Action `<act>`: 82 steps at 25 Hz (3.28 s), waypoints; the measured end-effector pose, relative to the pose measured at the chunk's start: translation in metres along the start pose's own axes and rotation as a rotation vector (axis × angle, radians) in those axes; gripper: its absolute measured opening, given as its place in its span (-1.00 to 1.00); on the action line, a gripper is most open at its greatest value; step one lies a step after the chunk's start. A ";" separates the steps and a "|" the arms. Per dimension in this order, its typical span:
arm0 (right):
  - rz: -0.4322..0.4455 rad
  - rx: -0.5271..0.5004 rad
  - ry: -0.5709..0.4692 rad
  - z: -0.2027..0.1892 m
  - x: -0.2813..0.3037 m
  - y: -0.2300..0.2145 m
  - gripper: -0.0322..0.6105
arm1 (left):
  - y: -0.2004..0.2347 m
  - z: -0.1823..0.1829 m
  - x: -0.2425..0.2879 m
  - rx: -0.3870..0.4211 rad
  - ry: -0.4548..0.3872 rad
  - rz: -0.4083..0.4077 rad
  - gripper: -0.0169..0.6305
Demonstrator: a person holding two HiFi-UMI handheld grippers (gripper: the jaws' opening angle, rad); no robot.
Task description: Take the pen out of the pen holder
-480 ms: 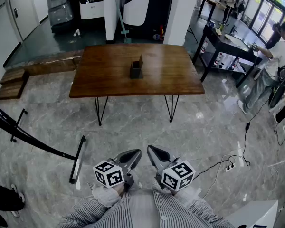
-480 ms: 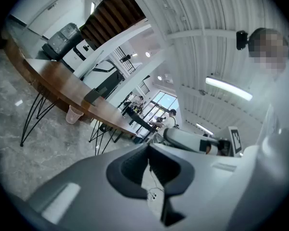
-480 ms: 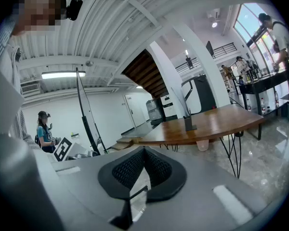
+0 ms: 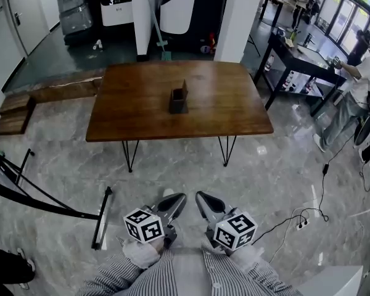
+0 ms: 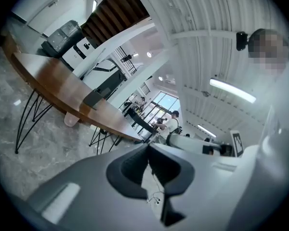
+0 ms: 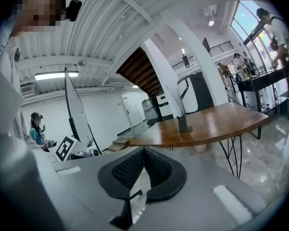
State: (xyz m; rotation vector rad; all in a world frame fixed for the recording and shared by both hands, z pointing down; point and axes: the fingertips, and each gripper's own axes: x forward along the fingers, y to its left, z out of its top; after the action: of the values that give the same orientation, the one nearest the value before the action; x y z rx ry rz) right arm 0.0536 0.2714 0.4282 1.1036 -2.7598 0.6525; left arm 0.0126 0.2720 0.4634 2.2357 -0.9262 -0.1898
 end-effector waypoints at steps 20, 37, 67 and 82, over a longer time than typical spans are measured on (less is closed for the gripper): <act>-0.110 0.045 -0.047 0.125 0.204 -0.141 -0.90 | 0.151 0.194 0.148 0.071 0.049 -0.115 -0.92; -0.081 0.096 0.029 0.131 0.240 -0.178 -0.90 | 0.188 0.210 0.187 0.029 0.038 -0.075 -0.92; 0.025 0.224 0.172 0.089 0.265 -0.200 -0.90 | 0.249 0.209 0.206 0.122 0.048 0.138 -0.70; 0.003 0.305 0.213 0.066 0.263 -0.211 -0.90 | 0.268 0.233 0.226 0.313 -0.010 0.203 -0.48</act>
State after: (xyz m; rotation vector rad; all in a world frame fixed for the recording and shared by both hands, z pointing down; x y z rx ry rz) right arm 0.0080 -0.0604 0.5070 1.0094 -2.5378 1.1485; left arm -0.0612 -0.1412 0.4928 2.4017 -1.2520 0.0402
